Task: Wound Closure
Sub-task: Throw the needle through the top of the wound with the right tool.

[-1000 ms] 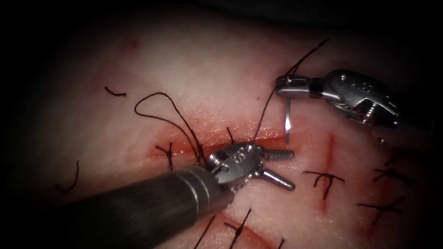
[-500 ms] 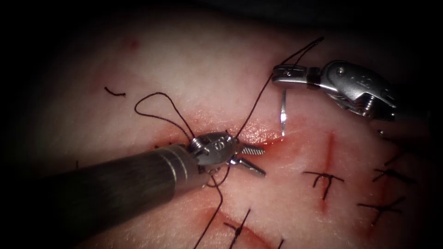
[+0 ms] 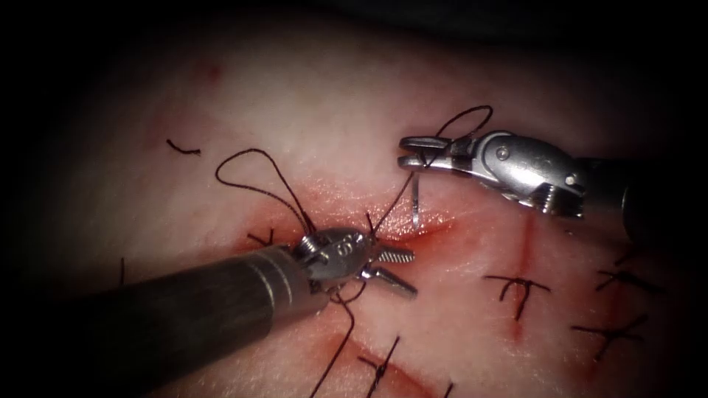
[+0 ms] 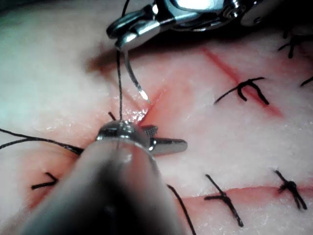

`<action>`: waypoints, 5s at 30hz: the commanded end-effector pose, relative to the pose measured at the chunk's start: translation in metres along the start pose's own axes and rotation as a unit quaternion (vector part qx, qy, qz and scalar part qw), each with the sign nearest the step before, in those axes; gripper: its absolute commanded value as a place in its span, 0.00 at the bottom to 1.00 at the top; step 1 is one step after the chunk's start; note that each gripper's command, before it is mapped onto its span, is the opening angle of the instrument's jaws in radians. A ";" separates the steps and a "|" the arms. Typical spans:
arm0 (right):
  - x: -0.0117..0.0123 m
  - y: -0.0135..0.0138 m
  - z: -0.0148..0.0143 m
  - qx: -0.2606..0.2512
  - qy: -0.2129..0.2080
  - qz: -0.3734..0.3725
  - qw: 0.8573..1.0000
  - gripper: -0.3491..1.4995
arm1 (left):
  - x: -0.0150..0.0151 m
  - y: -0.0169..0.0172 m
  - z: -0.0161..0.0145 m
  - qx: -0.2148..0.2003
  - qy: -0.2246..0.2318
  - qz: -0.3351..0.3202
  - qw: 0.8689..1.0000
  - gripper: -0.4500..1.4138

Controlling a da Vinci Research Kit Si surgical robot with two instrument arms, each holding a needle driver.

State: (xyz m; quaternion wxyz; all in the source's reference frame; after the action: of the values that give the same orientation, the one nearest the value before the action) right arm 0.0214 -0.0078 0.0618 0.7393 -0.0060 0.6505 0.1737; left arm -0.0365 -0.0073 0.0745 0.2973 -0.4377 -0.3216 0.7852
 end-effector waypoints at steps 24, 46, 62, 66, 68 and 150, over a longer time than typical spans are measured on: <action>-0.0022 0.0005 0.0012 -0.009 -0.020 -0.126 0.992 0.00 | -0.0006 0.0021 -0.0002 -0.001 -0.002 0.000 1.000 0.39; -0.0051 -0.0016 0.0008 -0.003 -0.033 -0.178 0.983 0.00 | 0.0001 0.0024 -0.0009 -0.005 0.003 -0.008 1.000 0.41; -0.0096 -0.0081 -0.0045 -0.034 -0.019 -0.296 0.954 0.00 | 0.0006 0.0022 -0.0023 -0.008 0.021 -0.009 1.000 0.41; -0.0107 -0.0091 -0.0044 -0.035 -0.021 -0.303 0.952 0.00 | 0.0008 0.0023 -0.0023 -0.008 0.023 -0.004 1.000 0.41; -0.0106 -0.0098 -0.0042 -0.036 -0.023 -0.304 0.952 0.00 | 0.0008 0.0023 -0.0022 -0.008 0.024 -0.004 1.000 0.40; -0.0221 -0.0182 -0.0054 0.055 -0.198 -0.204 0.957 0.00 | 0.0000 0.0023 -0.0028 0.002 0.021 0.024 1.000 0.39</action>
State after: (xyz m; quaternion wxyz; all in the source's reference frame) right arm 0.0181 -0.0314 0.0778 0.8749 -0.0606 0.4801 -0.0185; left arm -0.0339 -0.0084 0.0710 0.2871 -0.4595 -0.3036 0.7838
